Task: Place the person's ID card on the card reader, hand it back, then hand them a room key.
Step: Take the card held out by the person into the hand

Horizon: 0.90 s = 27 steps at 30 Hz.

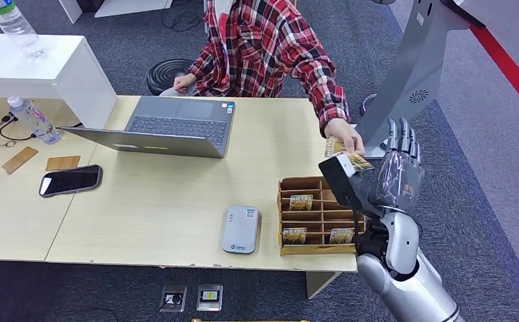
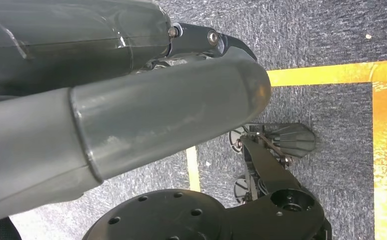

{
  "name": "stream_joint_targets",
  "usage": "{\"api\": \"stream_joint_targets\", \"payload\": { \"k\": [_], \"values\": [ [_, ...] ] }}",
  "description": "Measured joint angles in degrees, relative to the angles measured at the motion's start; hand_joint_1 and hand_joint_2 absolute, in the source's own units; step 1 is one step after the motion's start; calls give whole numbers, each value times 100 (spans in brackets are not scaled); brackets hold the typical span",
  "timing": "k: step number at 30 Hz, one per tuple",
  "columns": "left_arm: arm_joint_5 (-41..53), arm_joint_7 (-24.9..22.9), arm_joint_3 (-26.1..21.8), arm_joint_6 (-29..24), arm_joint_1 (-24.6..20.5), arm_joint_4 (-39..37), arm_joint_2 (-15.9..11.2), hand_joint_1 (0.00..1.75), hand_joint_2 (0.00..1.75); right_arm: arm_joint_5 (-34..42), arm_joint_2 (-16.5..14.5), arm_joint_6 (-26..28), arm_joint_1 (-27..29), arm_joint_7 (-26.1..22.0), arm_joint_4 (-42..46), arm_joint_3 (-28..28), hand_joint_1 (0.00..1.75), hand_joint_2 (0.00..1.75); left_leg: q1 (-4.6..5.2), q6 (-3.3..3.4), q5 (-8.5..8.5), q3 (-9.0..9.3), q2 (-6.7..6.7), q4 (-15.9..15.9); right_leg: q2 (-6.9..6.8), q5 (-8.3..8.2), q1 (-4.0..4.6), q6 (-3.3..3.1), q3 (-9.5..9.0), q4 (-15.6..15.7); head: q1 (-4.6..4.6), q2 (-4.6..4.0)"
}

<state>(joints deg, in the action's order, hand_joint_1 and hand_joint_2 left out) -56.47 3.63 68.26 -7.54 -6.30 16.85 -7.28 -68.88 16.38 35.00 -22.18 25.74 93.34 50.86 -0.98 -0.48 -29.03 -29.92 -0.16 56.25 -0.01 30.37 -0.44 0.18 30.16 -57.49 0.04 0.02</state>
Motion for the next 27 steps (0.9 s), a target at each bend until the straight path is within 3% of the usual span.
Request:
{"api": "stream_joint_targets", "payload": {
  "k": [6, 19, 23, 27],
  "values": [
    [15, -10, 2, -1, 0, 0, 0, 0, 0, -544, -62, 422, 23, -41, -72, -20, 175, 175, 0, 0, 0, 1, 0, 0, 1, 0, 0, 0, 1, 0, 0, 0],
    [53, -11, 7, -2, 1, 0, 0, 0, 0, -725, -147, 471, 54, -225, -97, -24, 175, 175, 0, 0, 0, 2, 1, 0, 1, 0, 0, 0, 0, 0, 0, 0],
    [62, -11, 9, -1, 0, 0, 0, 0, 0, -526, -156, 450, 57, -275, -97, -23, 175, 175, 0, 0, 0, 2, 1, 0, 1, 0, 0, 0, 1, 0, 0, 0],
    [62, -11, 9, 1, 0, 0, 0, 0, 0, 378, -162, 136, 52, -461, -108, -2, 175, 175, 0, 0, 0, 1, 1, 0, 0, 0, 0, 0, 0, 0, -1, 0]
  ]
}}
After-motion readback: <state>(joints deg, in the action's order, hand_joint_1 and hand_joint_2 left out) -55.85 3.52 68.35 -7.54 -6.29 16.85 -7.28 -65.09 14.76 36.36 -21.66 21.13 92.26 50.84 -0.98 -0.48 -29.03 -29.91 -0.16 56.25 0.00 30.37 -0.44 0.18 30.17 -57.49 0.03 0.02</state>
